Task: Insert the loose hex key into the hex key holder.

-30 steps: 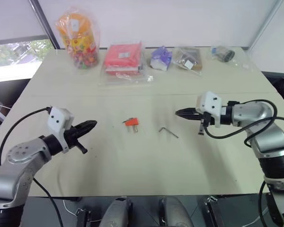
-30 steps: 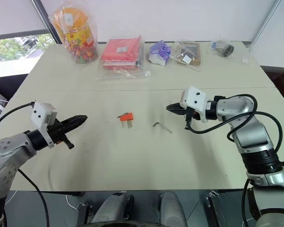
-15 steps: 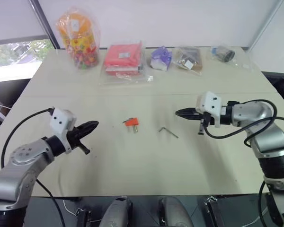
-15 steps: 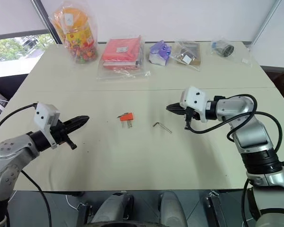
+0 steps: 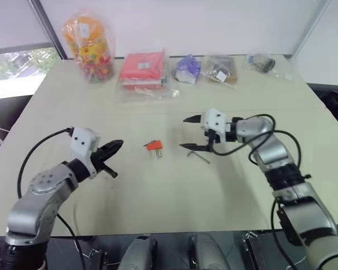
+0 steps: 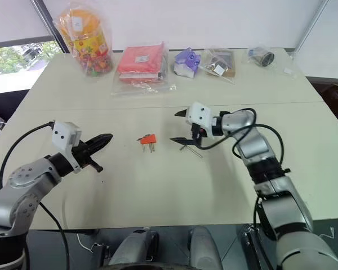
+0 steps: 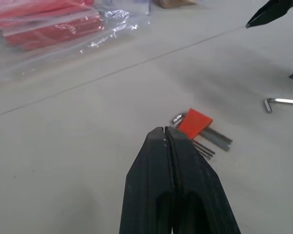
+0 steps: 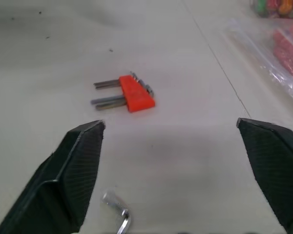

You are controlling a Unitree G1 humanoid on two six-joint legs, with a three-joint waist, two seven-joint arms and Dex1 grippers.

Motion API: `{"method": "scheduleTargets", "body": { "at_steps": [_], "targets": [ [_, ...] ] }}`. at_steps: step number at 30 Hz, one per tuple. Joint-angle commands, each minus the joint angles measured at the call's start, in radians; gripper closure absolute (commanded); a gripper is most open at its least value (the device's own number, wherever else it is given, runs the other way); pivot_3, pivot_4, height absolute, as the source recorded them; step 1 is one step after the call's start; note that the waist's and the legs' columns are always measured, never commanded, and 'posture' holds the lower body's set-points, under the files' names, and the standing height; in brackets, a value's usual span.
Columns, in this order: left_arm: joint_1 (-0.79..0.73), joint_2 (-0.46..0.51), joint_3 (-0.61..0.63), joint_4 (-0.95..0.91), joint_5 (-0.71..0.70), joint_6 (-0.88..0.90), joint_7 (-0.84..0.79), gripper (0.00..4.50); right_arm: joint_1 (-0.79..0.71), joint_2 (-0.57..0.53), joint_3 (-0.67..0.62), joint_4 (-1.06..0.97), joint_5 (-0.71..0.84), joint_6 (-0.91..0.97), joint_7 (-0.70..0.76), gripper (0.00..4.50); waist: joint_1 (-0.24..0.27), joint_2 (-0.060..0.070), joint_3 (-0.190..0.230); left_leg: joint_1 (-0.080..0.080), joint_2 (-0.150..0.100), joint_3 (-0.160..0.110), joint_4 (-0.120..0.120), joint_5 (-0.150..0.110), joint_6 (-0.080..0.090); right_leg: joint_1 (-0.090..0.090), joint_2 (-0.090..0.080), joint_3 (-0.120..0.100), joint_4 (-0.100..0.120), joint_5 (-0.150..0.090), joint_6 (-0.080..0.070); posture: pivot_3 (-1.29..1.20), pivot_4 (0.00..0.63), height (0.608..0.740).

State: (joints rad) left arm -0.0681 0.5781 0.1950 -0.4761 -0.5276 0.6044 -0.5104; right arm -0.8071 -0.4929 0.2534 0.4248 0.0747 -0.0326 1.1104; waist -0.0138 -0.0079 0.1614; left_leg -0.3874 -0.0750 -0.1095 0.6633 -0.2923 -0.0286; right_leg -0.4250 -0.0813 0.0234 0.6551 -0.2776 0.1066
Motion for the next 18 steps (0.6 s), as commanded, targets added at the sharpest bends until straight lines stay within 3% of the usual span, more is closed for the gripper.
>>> {"method": "scheduleTargets", "body": {
  "at_steps": [1,8,18],
  "targets": [
    [-0.006,-0.013,-0.013,-0.063,0.012,0.003,0.033,4.50,-0.106,0.056,0.025,0.200,-0.058,-0.140,0.004,0.04,-0.002,0.000,0.000,0.000,0.000,0.000,0.000,0.000,0.000,0.000,0.000,0.000,0.000,0.000,0.000,0.00,0.150,0.740],
    [0.049,-0.022,0.000,-0.142,0.003,0.038,0.069,4.50,-0.256,0.182,0.048,0.561,-0.151,-0.333,-0.032,0.04,-0.007,0.000,0.000,0.000,0.000,0.000,-0.001,0.000,0.000,-0.001,0.000,0.000,0.000,0.000,0.000,0.00,0.150,0.740],
    [0.143,0.004,0.048,-0.223,-0.020,0.077,0.077,4.50,-0.271,0.248,0.051,0.702,-0.235,-0.440,-0.102,0.04,-0.006,0.000,0.000,0.000,0.000,0.000,-0.001,0.000,-0.001,-0.001,0.000,0.000,0.000,0.000,0.000,0.00,0.150,0.740]
  ]
}}
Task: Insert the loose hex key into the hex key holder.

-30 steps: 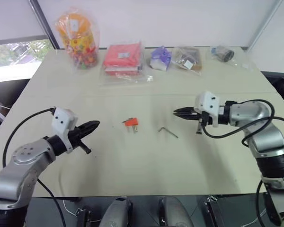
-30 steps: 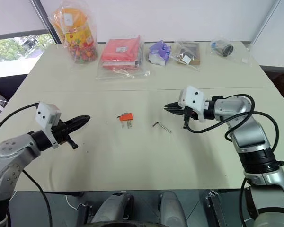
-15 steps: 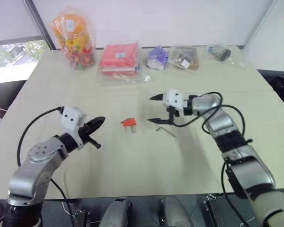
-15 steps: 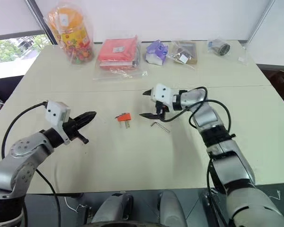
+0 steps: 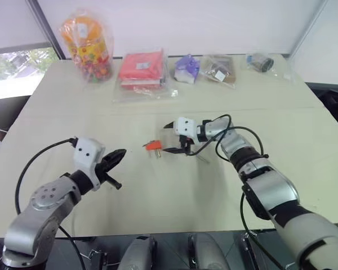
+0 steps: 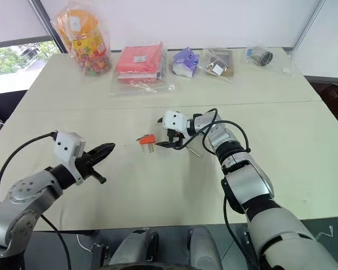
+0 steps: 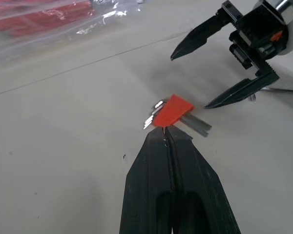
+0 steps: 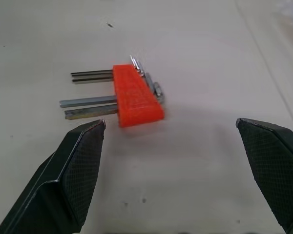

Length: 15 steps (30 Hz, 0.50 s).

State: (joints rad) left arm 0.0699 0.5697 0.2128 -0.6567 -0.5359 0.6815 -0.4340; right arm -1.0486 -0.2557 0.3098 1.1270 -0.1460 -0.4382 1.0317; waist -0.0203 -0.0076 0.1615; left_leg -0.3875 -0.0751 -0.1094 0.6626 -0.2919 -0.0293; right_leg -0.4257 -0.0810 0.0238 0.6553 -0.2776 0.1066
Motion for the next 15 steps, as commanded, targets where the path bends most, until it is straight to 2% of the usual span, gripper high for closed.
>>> {"method": "scheduleTargets", "body": {
  "at_steps": [1,15],
  "targets": [
    [0.008,0.016,0.035,-0.044,-0.013,0.003,-0.001,4.50,-0.028,0.017,-0.006,0.004,-0.020,-0.037,-0.032,0.04,0.000,0.000,0.000,0.000,0.000,0.000,0.000,0.000,0.000,0.000,0.000,0.000,0.000,0.000,0.000,0.00,0.150,0.740],
    [0.028,0.045,0.048,-0.064,-0.018,0.017,0.001,4.50,0.008,0.064,-0.005,0.007,-0.060,-0.059,-0.054,0.04,-0.002,0.000,0.000,0.000,0.000,0.000,0.000,0.000,0.000,0.000,0.000,0.000,0.000,0.000,0.000,0.00,0.150,0.740]
  ]
}}
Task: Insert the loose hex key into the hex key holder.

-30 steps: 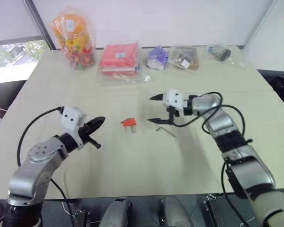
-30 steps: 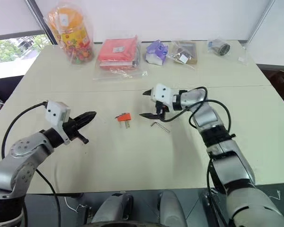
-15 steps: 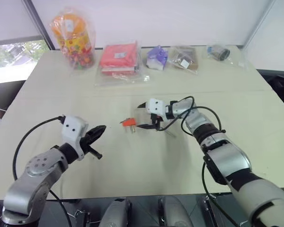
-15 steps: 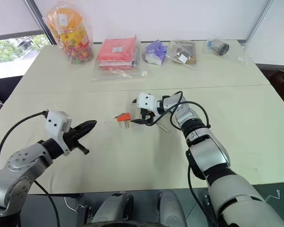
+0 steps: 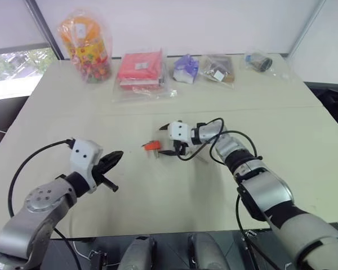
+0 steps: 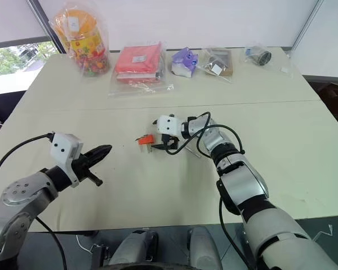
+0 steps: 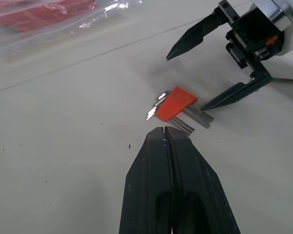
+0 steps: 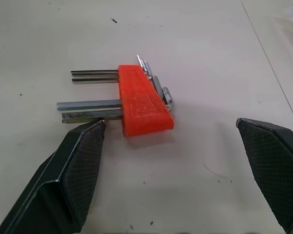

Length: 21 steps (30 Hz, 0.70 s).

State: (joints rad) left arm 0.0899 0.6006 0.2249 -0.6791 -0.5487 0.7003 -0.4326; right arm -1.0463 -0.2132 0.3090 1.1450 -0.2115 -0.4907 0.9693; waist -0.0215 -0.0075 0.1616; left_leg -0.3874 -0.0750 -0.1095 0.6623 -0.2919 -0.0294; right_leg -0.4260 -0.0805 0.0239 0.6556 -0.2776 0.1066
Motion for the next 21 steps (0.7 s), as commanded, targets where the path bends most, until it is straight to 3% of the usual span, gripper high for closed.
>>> {"method": "scheduleTargets", "body": {
  "at_steps": [1,21],
  "targets": [
    [0.004,0.016,0.039,-0.039,-0.007,-0.001,-0.001,4.50,0.007,0.031,-0.008,-0.013,0.013,0.006,0.016,0.04,-0.002,0.000,0.000,0.000,0.000,0.000,0.000,0.000,0.000,0.000,0.000,0.000,0.000,0.000,0.000,0.00,0.150,0.740],
    [0.024,0.002,0.032,-0.065,-0.003,0.001,0.018,4.50,0.018,0.056,-0.021,0.035,-0.005,0.123,0.019,0.04,-0.023,0.001,0.000,0.001,0.000,-0.001,-0.001,0.000,0.000,0.000,0.000,0.000,0.001,0.000,0.000,0.00,0.150,0.740]
  ]
}}
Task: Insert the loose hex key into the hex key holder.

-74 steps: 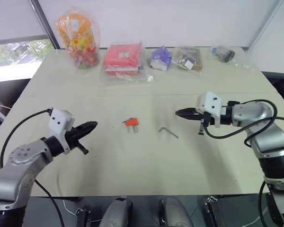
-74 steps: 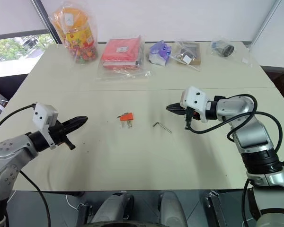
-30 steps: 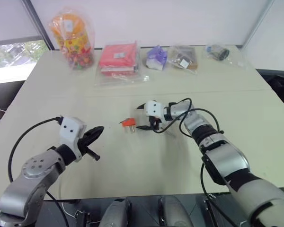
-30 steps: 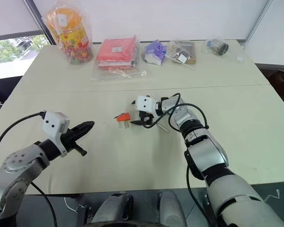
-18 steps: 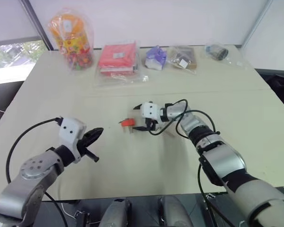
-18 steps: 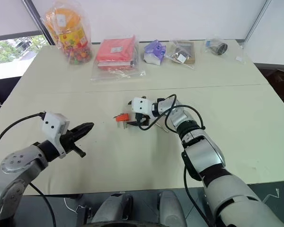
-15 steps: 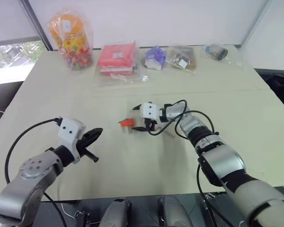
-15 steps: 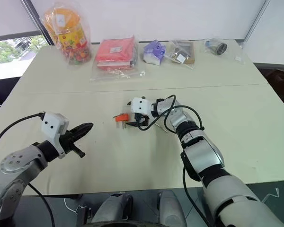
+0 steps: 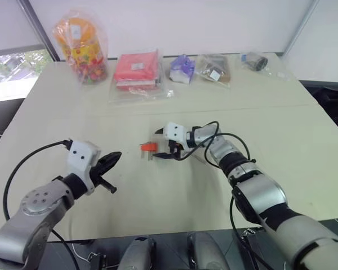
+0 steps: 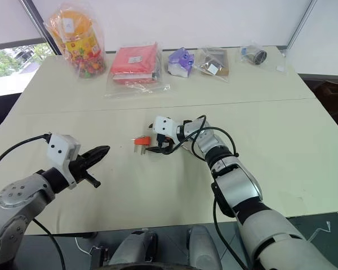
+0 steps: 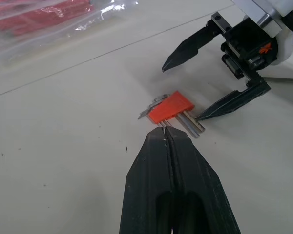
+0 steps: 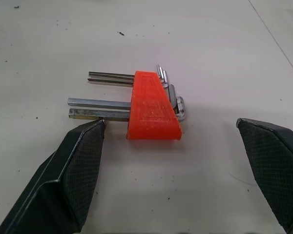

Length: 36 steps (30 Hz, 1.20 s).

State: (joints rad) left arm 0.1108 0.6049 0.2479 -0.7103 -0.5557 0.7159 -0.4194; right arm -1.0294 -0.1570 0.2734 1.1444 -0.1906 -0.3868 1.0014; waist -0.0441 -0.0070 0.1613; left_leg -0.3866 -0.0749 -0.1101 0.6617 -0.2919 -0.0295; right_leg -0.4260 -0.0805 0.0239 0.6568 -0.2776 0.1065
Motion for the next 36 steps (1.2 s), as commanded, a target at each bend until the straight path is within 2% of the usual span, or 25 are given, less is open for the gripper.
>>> {"method": "scheduleTargets", "body": {
  "at_steps": [1,2,4,6,10,19,22,24,30,36],
  "targets": [
    [0.005,-0.004,0.008,-0.035,0.005,-0.015,0.007,4.50,0.002,0.000,0.015,0.038,-0.028,0.018,-0.015,0.04,0.000,0.000,0.000,0.000,0.000,0.000,0.000,0.000,0.000,0.000,0.000,0.000,0.000,0.000,0.000,0.00,0.150,0.740],
    [0.006,-0.005,0.007,-0.036,0.005,-0.016,0.009,4.50,0.003,0.001,0.015,0.041,-0.029,0.018,-0.017,0.04,0.000,0.000,0.000,0.001,0.000,0.000,0.000,0.000,0.000,0.000,0.000,0.000,0.000,0.000,0.000,0.00,0.150,0.740],
    [0.013,-0.007,0.008,-0.037,0.006,-0.020,0.010,4.50,0.003,0.004,0.017,0.045,-0.032,0.014,-0.023,0.56,0.000,0.000,0.000,0.002,0.000,0.000,0.000,0.000,0.000,0.002,0.000,0.000,0.000,0.000,0.000,0.00,0.150,0.740],
    [0.019,-0.009,0.010,-0.037,0.008,-0.023,0.010,4.50,0.003,0.007,0.021,0.048,-0.036,0.007,-0.027,1.35,0.000,0.000,0.000,0.003,0.000,0.000,0.000,0.000,0.000,0.003,0.000,0.000,0.000,0.000,0.000,0.00,0.150,0.740],
    [0.024,-0.012,0.010,-0.039,0.014,-0.028,0.015,4.50,-0.002,0.017,0.027,0.055,-0.039,0.004,-0.032,3.38,0.000,0.000,0.000,0.005,0.000,0.000,0.000,0.000,-0.001,0.004,0.000,0.000,0.002,0.000,0.000,0.00,0.150,0.740],
    [0.029,-0.020,0.017,-0.029,0.023,-0.038,0.011,4.50,-0.013,0.011,0.028,0.044,-0.043,-0.032,-0.027,3.48,0.001,0.000,0.000,0.012,0.000,0.000,-0.003,0.000,-0.001,0.009,0.000,0.001,0.002,0.000,0.000,0.00,0.150,0.740],
    [0.017,-0.028,0.026,-0.018,0.009,-0.043,0.006,4.50,-0.005,-0.025,0.032,-0.020,-0.075,-0.160,-0.128,3.48,0.003,0.000,0.000,0.012,0.000,0.000,-0.003,0.000,-0.001,0.009,0.000,0.001,0.002,0.000,0.000,0.00,0.150,0.740],
    [-0.004,-0.035,0.046,-0.004,-0.023,-0.042,-0.003,4.50,-0.005,-0.075,0.068,-0.078,-0.172,-0.290,-0.303,3.48,0.007,0.000,0.000,0.011,-0.001,0.000,-0.003,0.000,-0.001,0.008,-0.001,0.001,0.002,0.000,0.000,0.00,0.150,0.740],
    [-0.125,-0.001,0.105,0.061,-0.179,0.006,-0.072,4.50,0.017,-0.213,0.106,-0.273,-0.353,-0.531,-0.610,3.48,0.002,0.000,0.000,0.006,-0.001,0.001,-0.004,0.001,-0.002,0.002,0.000,0.000,0.003,0.000,0.000,0.00,0.150,0.740],
    [-0.311,0.054,0.115,0.191,-0.340,0.069,-0.164,4.50,0.034,-0.282,0.075,-0.463,-0.402,-0.590,-0.749,3.48,-0.002,-0.001,0.000,0.006,0.000,0.002,-0.004,0.002,-0.003,0.001,0.001,0.001,0.004,0.000,0.000,0.00,0.150,0.740]
  ]
}}
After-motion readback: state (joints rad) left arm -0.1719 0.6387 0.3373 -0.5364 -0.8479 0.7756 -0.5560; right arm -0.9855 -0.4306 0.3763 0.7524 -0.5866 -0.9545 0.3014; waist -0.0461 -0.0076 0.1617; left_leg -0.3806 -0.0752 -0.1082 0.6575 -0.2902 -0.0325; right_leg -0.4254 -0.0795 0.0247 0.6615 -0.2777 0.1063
